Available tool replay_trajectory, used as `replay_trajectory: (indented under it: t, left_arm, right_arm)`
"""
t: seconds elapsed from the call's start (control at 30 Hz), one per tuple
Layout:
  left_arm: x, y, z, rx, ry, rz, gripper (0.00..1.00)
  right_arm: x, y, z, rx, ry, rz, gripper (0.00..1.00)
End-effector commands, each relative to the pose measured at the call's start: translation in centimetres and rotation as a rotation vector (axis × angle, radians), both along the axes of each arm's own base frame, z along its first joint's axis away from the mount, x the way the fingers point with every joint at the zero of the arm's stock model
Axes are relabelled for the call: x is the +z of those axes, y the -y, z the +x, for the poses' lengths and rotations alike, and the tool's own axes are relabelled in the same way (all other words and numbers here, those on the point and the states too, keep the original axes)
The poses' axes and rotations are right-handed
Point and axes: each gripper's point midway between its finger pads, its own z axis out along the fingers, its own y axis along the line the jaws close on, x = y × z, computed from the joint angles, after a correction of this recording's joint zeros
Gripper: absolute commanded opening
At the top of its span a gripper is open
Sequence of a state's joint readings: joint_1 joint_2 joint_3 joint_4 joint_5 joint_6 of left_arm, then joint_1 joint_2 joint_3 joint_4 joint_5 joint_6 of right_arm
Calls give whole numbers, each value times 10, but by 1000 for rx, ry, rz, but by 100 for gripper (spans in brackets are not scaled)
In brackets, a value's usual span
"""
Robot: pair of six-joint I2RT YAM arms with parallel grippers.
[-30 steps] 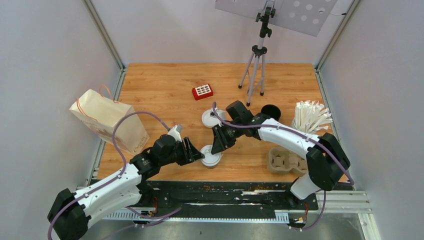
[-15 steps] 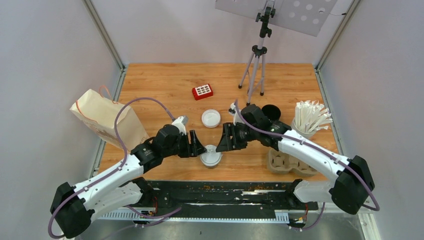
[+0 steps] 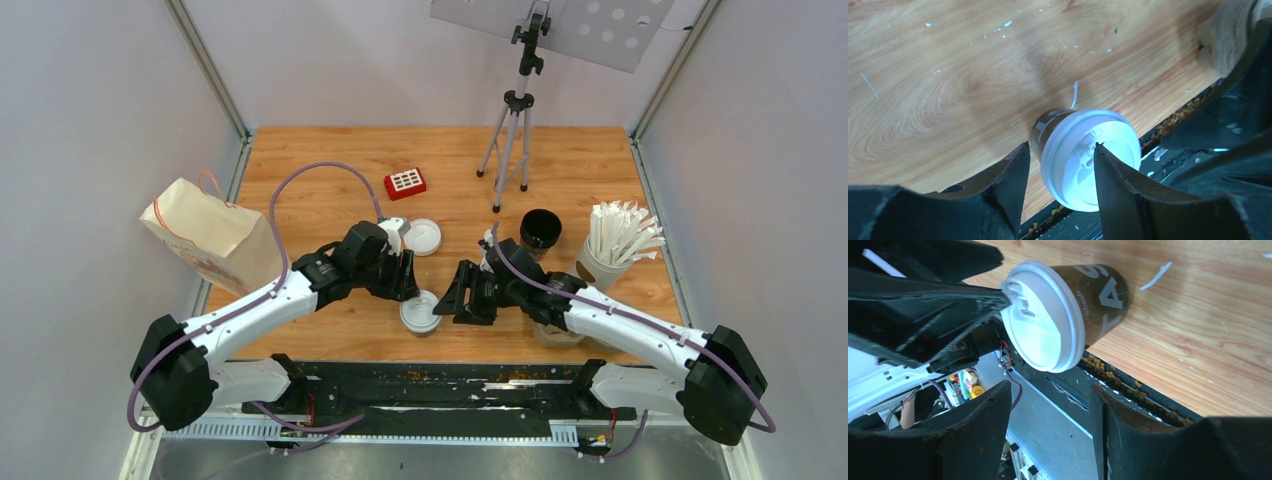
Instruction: Pack the takeout coffee
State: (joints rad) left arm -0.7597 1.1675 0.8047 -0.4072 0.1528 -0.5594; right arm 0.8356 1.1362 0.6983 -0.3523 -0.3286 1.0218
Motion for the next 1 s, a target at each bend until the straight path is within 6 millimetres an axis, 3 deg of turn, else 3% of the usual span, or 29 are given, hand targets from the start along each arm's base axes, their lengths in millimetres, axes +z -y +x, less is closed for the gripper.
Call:
replay_trajectory:
  t: [0.0,0.27,0.57,0.97]
  left_arm:
    - [3,7,-1,-88,25,11,56]
    - [-6,2,-5,-104,5,47,53]
    - [-6,2,-10,-82,-32,36,42]
    - [-12,4,-22,-18,-136,-13,35]
  right_arm:
    - [20,-17,10,-68,33,71,58]
    - [9,-19,8,-84,32,54,49]
    - [-2,-22,7,-49,45,25,44]
    - [-6,-16,34,-9,163,-100,33]
